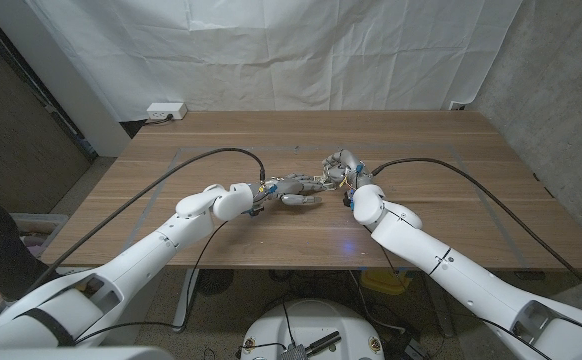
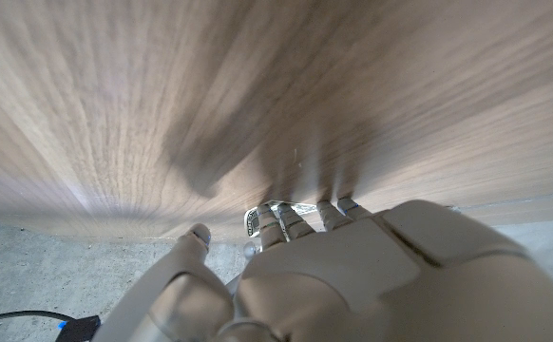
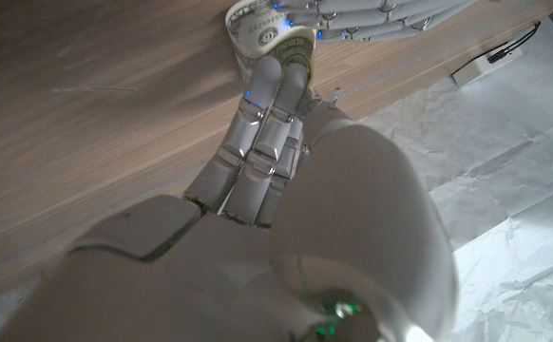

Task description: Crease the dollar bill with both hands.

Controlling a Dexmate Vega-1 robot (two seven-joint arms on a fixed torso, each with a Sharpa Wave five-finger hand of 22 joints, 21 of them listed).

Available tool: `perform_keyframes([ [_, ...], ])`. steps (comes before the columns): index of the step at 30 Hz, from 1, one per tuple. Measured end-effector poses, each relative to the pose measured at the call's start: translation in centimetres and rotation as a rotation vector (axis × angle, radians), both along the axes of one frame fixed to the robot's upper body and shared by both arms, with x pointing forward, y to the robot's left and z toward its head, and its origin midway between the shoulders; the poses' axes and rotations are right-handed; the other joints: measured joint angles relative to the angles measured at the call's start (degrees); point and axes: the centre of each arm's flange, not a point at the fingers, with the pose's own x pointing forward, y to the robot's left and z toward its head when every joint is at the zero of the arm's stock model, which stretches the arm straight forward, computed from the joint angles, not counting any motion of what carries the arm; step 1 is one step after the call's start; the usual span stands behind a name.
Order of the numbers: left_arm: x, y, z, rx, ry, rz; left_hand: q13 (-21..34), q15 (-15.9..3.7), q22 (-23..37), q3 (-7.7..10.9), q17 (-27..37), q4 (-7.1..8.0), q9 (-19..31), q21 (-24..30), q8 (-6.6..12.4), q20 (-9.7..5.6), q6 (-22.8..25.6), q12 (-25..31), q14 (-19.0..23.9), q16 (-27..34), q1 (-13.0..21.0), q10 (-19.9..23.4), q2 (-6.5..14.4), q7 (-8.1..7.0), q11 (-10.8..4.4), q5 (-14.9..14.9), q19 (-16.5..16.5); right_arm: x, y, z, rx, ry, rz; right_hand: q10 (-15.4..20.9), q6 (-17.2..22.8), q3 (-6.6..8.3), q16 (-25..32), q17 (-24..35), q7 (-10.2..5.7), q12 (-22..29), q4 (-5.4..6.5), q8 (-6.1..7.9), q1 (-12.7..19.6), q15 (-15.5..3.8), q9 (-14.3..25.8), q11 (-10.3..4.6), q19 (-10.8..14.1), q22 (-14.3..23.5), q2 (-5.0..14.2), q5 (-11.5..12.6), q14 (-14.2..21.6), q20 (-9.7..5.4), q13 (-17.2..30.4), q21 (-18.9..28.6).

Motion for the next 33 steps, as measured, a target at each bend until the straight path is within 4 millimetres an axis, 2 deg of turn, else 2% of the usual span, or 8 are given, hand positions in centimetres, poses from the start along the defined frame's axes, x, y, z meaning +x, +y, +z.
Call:
perform_keyframes([
  [14,-0.07,-0.09,-0.05,-0.001,0.0,0.0,0.0,-0.15,0.0,-0.25,-0.01,-0.25,0.01,0.0,0.0,0.0,-0.01,0.0,0.15,0.01,0.68,0.0,-0.35,0.01,0.0,0.0,0.0,0.3,0.25,-0.37,-0.003,0.031,0.041,0.0,0.0,0.0,-0.38,0.31,0.0,0.0,0.0,0.0,0.15,-0.01,0.0,0.0,-0.18,0.0,0.15,-0.17,0.01,0.19,0.27,0.83],
  [33,-0.69,0.21,-0.04,-0.019,-0.032,-0.006,0.04,-0.22,-0.01,-0.24,-0.07,-0.24,0.41,0.01,0.66,0.02,0.76,0.93,1.71,0.72,0.58,0.71,0.59,-0.68,-0.49,0.0,0.02,0.95,0.77,-0.79,-0.04,0.025,0.028,0.0,-0.01,-0.24,-0.82,0.57,0.01,0.0,0.24,0.0,0.15,-0.09,-0.01,0.0,-1.21,-0.26,0.15,-0.18,0.3,0.39,0.26,1.99],
])
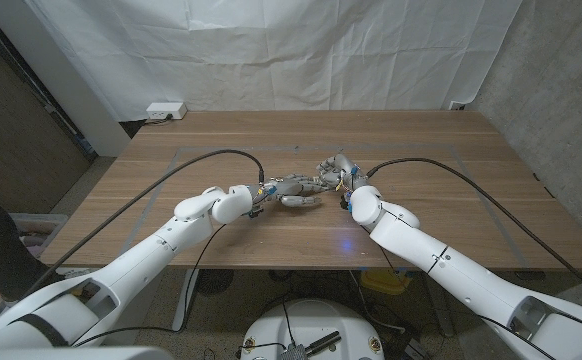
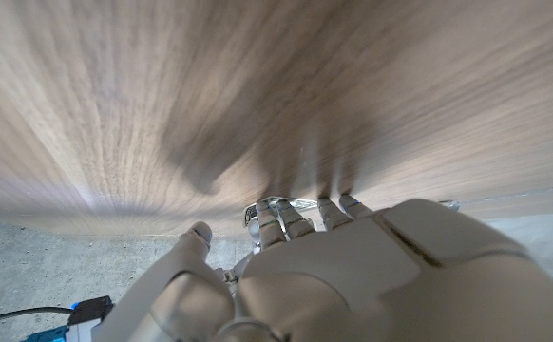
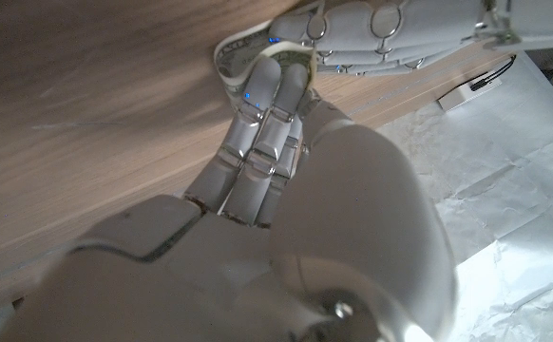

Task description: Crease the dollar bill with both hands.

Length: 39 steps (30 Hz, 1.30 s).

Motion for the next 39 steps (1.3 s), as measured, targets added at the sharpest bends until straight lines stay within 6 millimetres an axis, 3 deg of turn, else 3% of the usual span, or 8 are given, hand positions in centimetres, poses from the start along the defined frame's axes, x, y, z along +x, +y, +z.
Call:
perform_keyframes([
  [8,-0.4,0.2,0.2,-0.015,-0.023,0.003,0.61,0.39,0.0,0.17,0.05,-0.16,0.16,0.0,0.16,0.03,1.95,0.52,2.05,0.0,0.53,1.32,-0.53,0.3,0.54,0.0,-0.02,0.1,0.0,0.0,-0.005,0.006,0.0,0.0,0.0,0.0,-0.01,0.23,0.0,0.0,0.0,0.0,0.16,0.0,0.3,0.0,0.0,-0.01,0.16,-0.01,0.01,0.0,0.0,0.45],
  [15,-0.5,0.7,0.8,-0.028,-0.047,0.034,0.49,0.99,0.0,0.16,0.21,-0.17,0.12,-0.45,-0.15,0.03,2.01,-0.73,1.55,-0.05,0.71,0.37,-0.36,0.83,3.53,0.0,-0.02,0.3,0.1,0.0,-0.012,0.025,0.013,-0.03,-1.01,0.0,-0.02,0.32,0.07,0.0,0.0,-0.63,0.62,0.0,0.29,0.03,-0.4,-0.1,0.01,0.02,0.01,-0.01,0.0,1.08],
  [20,-0.5,1.2,1.3,-0.031,-0.057,0.065,0.48,0.6,0.0,0.01,0.27,-0.32,-0.05,-0.89,-0.71,0.04,2.04,-0.94,0.53,-0.56,0.71,-0.53,-0.35,0.8,4.61,0.0,-0.02,0.3,0.1,-0.1,-0.021,0.048,0.025,-0.86,-2.63,0.26,-0.45,0.51,-0.13,-0.26,0.26,-0.94,0.71,0.06,0.29,0.18,-0.62,-0.27,0.1,0.23,0.12,0.2,0.0,1.51],
  [22,-0.5,1.3,1.4,-0.032,-0.06,0.074,0.48,1.03,0.0,0.01,0.18,-0.32,-0.05,-0.89,-0.76,0.04,2.49,-0.94,0.1,-0.55,0.92,-0.64,-0.14,0.36,4.73,0.0,-0.02,0.3,0.0,0.0,-0.026,0.064,0.032,-1.33,-3.48,0.26,-0.46,0.64,-0.08,-0.48,0.26,-1.11,0.76,0.05,0.19,-0.27,-0.63,-0.48,0.15,0.24,0.13,0.19,0.0,1.9],
  [27,-0.4,1.8,1.9,-0.04,-0.066,0.101,0.46,2.87,0.17,0.01,0.15,-0.32,-0.05,-0.89,-0.33,0.04,4.7,-0.95,0.75,-0.55,0.91,1.32,-0.13,0.4,7.31,0.0,-0.02,0.3,0.0,0.1,-0.034,0.084,0.04,-1.78,-3.97,0.25,-0.86,0.81,0.02,-0.48,0.26,-1.11,0.9,0.01,0.13,-0.12,-0.82,-0.54,-0.01,0.23,0.18,0.0,0.0,2.29],
  [39,0.0,1.8,2.2,-0.04,-0.049,0.092,0.34,0.99,0.16,0.01,0.15,-0.32,0.03,-0.89,-0.68,0.04,4.48,-1.1,0.76,-0.55,0.38,1.5,0.4,1.88,8.31,-0.26,-0.03,0.3,0.1,0.3,-0.014,0.059,0.051,-1.75,-3.85,0.25,-0.9,0.82,0.19,-0.48,0.25,-1.11,0.9,0.07,0.13,-0.09,-1.33,-0.76,-0.01,0.23,0.31,0.11,0.27,2.84],
])
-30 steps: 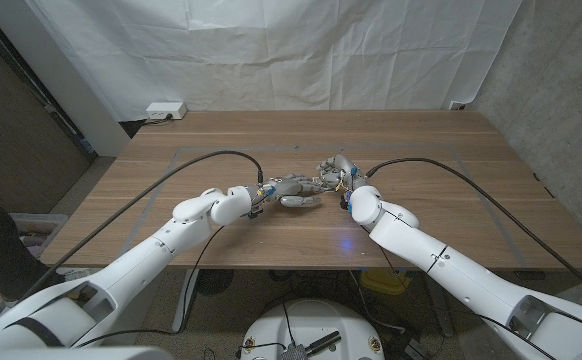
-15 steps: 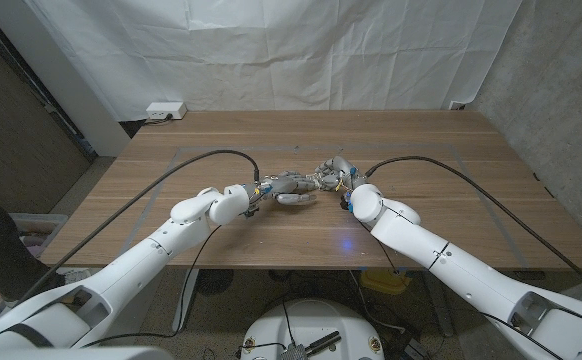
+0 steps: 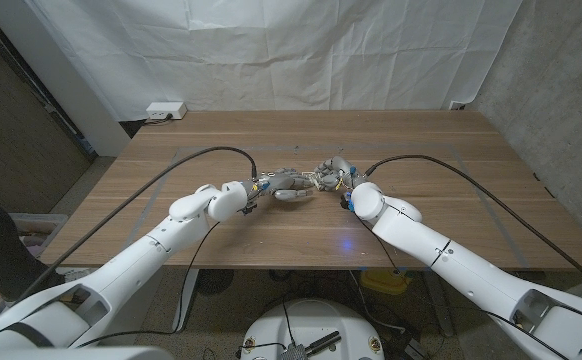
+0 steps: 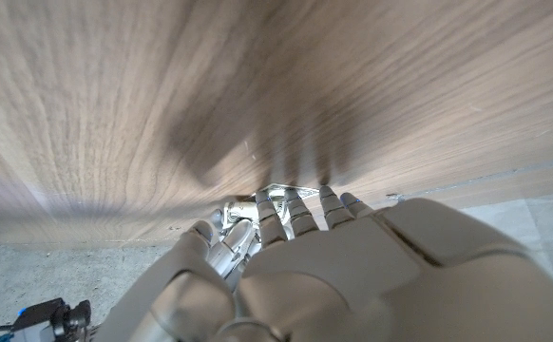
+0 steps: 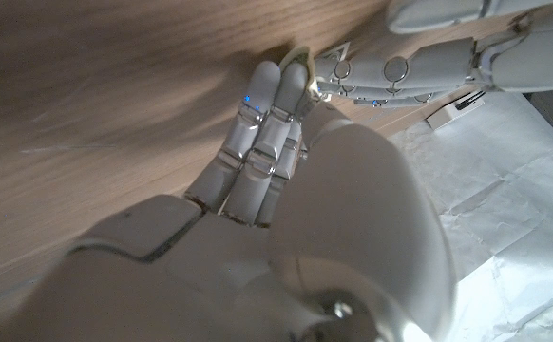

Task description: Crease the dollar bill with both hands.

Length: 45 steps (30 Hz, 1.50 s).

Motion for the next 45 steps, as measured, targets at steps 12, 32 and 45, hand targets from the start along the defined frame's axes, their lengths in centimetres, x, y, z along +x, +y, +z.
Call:
perform_keyframes([
  [12,0.4,-0.6,-0.4,0.009,0.051,-0.069,0.01,-0.21,0.0,0.24,-0.03,-0.23,-0.01,0.0,0.09,0.0,-0.01,0.62,0.21,0.28,0.4,0.97,0.39,0.19,-0.95,0.0,0.0,0.3,0.5,0.5,0.05,-0.059,0.016,0.53,0.8,0.0,-0.4,0.21,-0.01,0.26,0.0,0.28,-0.01,-0.01,0.01,0.08,-0.3,-0.05,-0.01,-0.01,0.02,0.3,0.27,0.66],
  [32,0.1,-1.1,-1.0,0.017,0.071,-0.107,0.01,-0.38,-0.01,0.24,-0.12,-0.23,-0.07,0.0,0.14,0.0,-0.95,0.83,0.39,0.28,0.54,0.98,0.54,-0.52,-0.95,0.0,0.0,1.0,1.7,1.2,-0.014,-0.039,0.027,0.07,-0.32,0.24,-0.88,0.48,-0.42,0.26,0.24,0.39,-0.01,-0.08,0.02,-0.34,-1.02,-0.31,-0.01,0.22,0.31,0.19,0.27,1.82],
  [45,-0.3,-0.9,-1.0,0.021,0.06,-0.101,0.03,-0.38,-0.01,0.4,0.04,-0.06,-0.03,0.0,0.14,0.0,-0.96,0.82,0.4,0.29,0.97,0.97,0.96,-0.53,-0.94,0.0,0.0,0.8,1.3,1.1,-0.089,-0.013,-0.026,-0.32,-1.11,0.24,-1.39,0.82,-0.63,0.0,0.24,0.0,-0.02,-0.08,0.02,-0.1,-1.65,-0.45,-0.02,0.21,0.32,0.4,0.26,2.08],
])
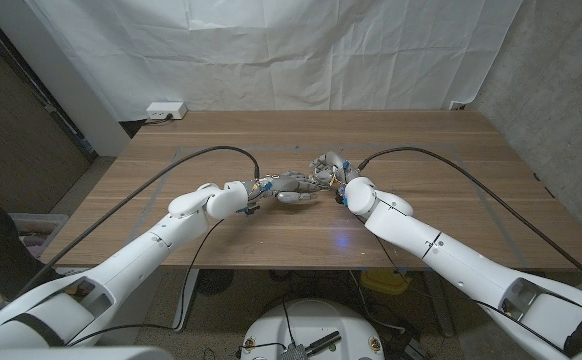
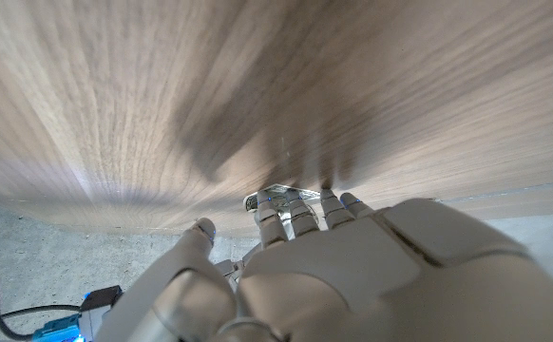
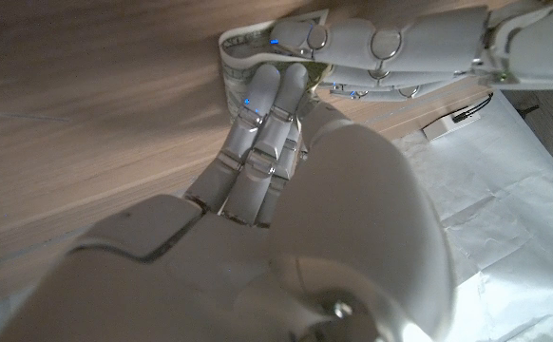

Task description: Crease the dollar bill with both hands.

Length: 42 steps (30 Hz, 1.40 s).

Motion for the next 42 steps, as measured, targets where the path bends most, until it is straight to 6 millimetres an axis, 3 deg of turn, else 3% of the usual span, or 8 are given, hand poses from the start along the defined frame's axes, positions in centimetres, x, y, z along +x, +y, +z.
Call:
perform_keyframes([
  [3,0.0,0.1,0.0,-0.001,-0.003,0.002,0.02,0.0,0.0,0.0,-0.01,0.0,0.0,0.0,0.0,0.0,0.0,0.0,0.0,0.0,-0.01,0.0,-0.01,0.0,0.0,0.0,0.0,-0.1,0.0,0.0,-0.016,0.0,-0.007,-0.62,-0.65,-0.5,-1.09,-0.19,0.67,0.0,2.21,0.0,-3.43,-0.71,0.0,0.65,-0.2,-0.24,0.11,0.02,-0.48,-0.2,-0.09,1.07],
  [8,-0.1,0.1,0.1,-0.004,-0.01,0.004,0.02,0.0,0.0,0.25,-0.05,-0.25,0.0,0.0,0.0,0.0,0.03,-0.01,0.0,0.0,-0.01,0.0,-0.01,-0.03,0.0,0.0,0.0,0.1,-0.2,0.0,-0.001,0.017,0.017,-1.39,-2.23,-4.17,-4.84,-2.97,4.83,-0.66,13.22,0.0,-24.42,1.17,-0.76,5.17,1.02,-1.44,1.71,0.46,-2.61,-0.1,-1.58,1.49],
  [15,0.0,0.2,0.3,-0.007,-0.019,0.007,0.02,0.0,0.0,0.25,-0.05,-0.25,0.0,0.0,-0.01,0.0,-0.27,-0.12,0.01,0.01,0.0,-0.01,0.0,-0.79,0.01,0.0,0.0,0.6,-0.6,-0.2,0.038,0.048,0.06,-2.8,-5.19,-7.76,-5.31,-3.69,6.63,-1.07,18.03,0.0,-36.23,3.1,-1.26,7.32,3.75,-1.45,-0.02,-0.26,-2.08,-0.79,-2.01,0.14],
  [26,0.2,0.7,1.2,-0.014,-0.05,0.016,0.04,0.03,0.0,0.57,-0.04,-0.25,0.01,0.0,0.4,0.0,0.14,-0.14,0.88,0.02,0.0,0.33,0.0,-1.34,0.26,-0.23,0.0,1.1,-0.8,-0.1,0.08,0.063,0.106,-2.99,-6.39,-10.29,-4.6,-3.53,7.21,-1.07,19.09,0.0,-43.43,4.92,-1.34,8.76,6.4,-1.44,0.34,-0.46,0.38,0.01,-1.85,-0.3],
  [27,0.2,0.8,1.3,-0.016,-0.057,0.018,0.05,0.33,-0.01,0.68,-0.04,-0.36,0.02,0.0,0.45,4.46,0.49,0.09,1.18,0.02,0.0,0.72,0.0,-1.25,0.64,-0.24,2.73,1.2,-0.9,0.0,0.081,0.062,0.107,-2.98,-6.62,-10.33,-4.6,-3.55,7.44,-1.07,19.05,0.0,-44.14,5.05,-1.34,8.93,6.4,-1.45,0.26,-0.46,0.25,0.01,-1.85,-0.3],
  [29,0.2,1.0,1.7,-0.019,-0.072,0.022,0.12,0.52,0.0,0.8,-0.02,-0.48,0.08,0.0,0.46,7.8,0.9,0.65,2.21,0.39,0.0,1.29,0.0,-1.28,0.58,-0.24,5.13,1.3,-0.9,0.1,0.084,0.061,0.11,-3.16,-6.64,-10.7,-4.8,-3.79,7.46,-1.07,19.19,0.0,-45.36,5.58,-1.34,9.11,6.39,-1.45,0.38,-0.46,-0.28,0.02,-1.86,-0.81],
  [36,-0.1,1.8,2.7,-0.042,-0.138,0.031,0.68,-0.19,-0.01,1.52,0.12,-0.72,0.28,0.68,1.67,9.65,5.15,2.47,8.15,1.49,0.19,8.31,0.17,0.33,2.53,-0.66,5.55,1.6,-0.9,0.3,0.083,0.054,0.113,-3.44,-6.64,-11.94,-6.81,-5.46,7.46,-1.04,19.01,0.07,-50.45,7.48,-1.47,9.39,5.47,-1.44,0.83,-0.44,-3.02,1.38,-1.86,-2.66],
  [42,-0.9,2.4,4.1,-0.088,-0.226,0.023,0.82,-0.19,-0.01,1.75,0.38,-0.95,0.28,1.12,2.1,10.62,7.76,3.18,11.73,1.99,1.01,10.69,-0.06,1.92,2.8,-0.67,6.39,1.8,-0.7,0.6,0.069,0.035,0.101,5.45,-3.39,-12.97,-7.47,-7.95,7.4,3.69,18.46,1.11,-55.71,7.84,-1.61,8.5,6.59,-1.44,1.93,-0.21,-0.74,2.5,-0.88,-4.52],
])
